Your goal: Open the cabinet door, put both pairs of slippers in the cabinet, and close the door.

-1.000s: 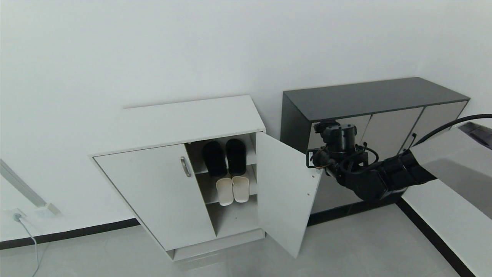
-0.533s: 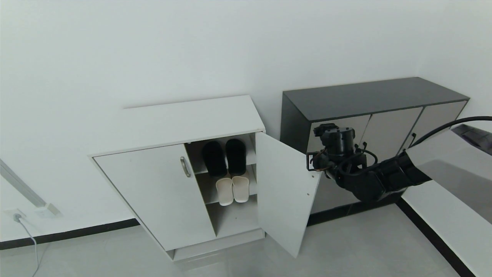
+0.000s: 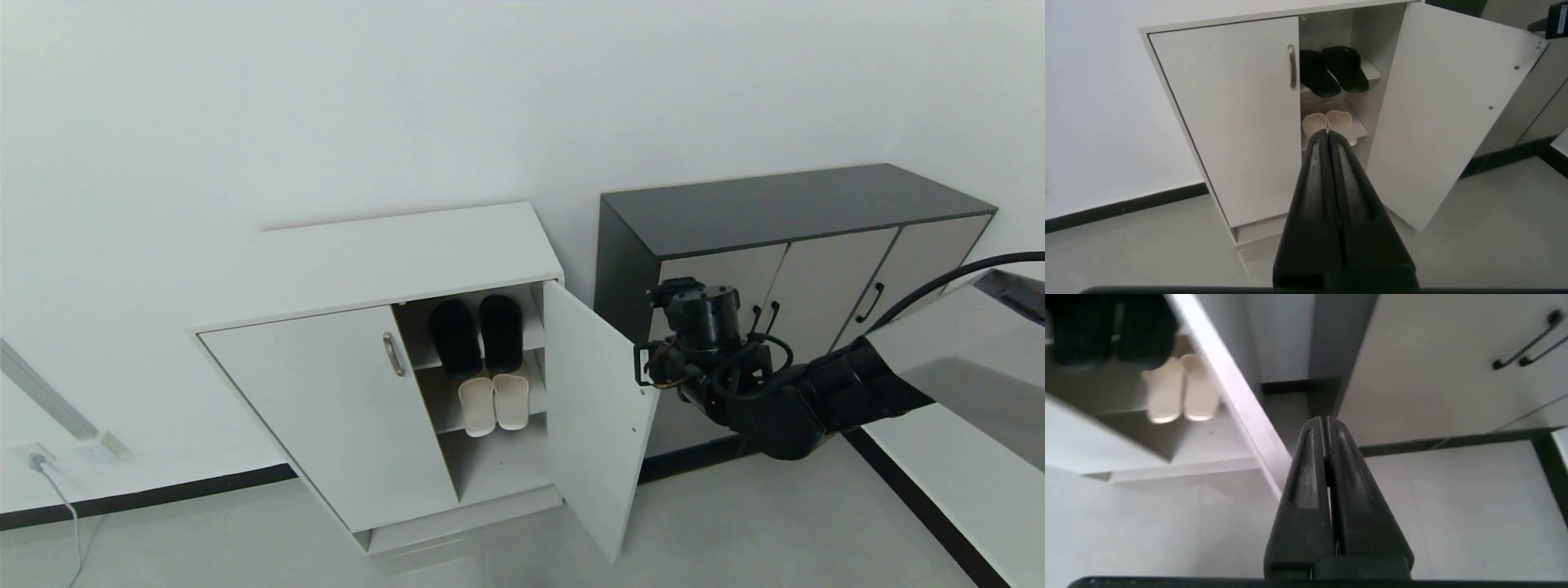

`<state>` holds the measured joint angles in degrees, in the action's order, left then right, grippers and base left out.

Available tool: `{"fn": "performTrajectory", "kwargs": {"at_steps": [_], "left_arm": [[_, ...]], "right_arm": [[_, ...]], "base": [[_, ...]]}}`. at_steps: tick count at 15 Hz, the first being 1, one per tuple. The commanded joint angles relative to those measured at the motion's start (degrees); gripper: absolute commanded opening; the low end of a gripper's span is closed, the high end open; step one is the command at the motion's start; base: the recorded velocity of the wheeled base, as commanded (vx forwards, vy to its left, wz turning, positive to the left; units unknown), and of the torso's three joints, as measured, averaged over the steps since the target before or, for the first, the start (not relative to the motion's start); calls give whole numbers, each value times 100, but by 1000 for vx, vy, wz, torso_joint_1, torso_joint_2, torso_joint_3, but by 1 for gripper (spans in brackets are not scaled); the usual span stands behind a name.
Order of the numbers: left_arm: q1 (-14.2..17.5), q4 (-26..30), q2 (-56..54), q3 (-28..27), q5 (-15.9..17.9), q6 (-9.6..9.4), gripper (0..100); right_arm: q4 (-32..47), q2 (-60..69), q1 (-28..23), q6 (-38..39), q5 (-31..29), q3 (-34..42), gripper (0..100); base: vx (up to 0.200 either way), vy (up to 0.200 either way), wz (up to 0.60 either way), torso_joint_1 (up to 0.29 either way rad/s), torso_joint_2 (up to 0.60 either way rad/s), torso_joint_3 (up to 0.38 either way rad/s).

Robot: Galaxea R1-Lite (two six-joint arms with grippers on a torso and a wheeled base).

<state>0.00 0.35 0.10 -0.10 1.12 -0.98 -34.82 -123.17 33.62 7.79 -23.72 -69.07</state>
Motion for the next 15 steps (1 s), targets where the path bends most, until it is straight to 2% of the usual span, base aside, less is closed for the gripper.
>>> {"fn": "performTrajectory", "kwargs": {"at_steps": [1, 5, 12, 15], "left_arm": [[0, 0, -1, 1, 2, 1, 0], [0, 0, -1, 1, 2, 1, 0], [0, -9, -1, 1, 2, 1, 0], [0, 0, -1, 1, 2, 1, 0]], "right_arm": [[-8, 329, 470, 82, -18, 263, 0], [-25, 689, 1076, 223, -10, 570, 0], [-131, 303, 690, 205, 8, 597, 0], [-157, 101, 672, 232, 8, 614, 0]], "base": [[0, 0, 0, 0, 0, 0], [0, 0, 0, 0, 0, 0], [0, 0, 0, 0, 0, 0], [0, 0, 0, 0, 0, 0]]}}
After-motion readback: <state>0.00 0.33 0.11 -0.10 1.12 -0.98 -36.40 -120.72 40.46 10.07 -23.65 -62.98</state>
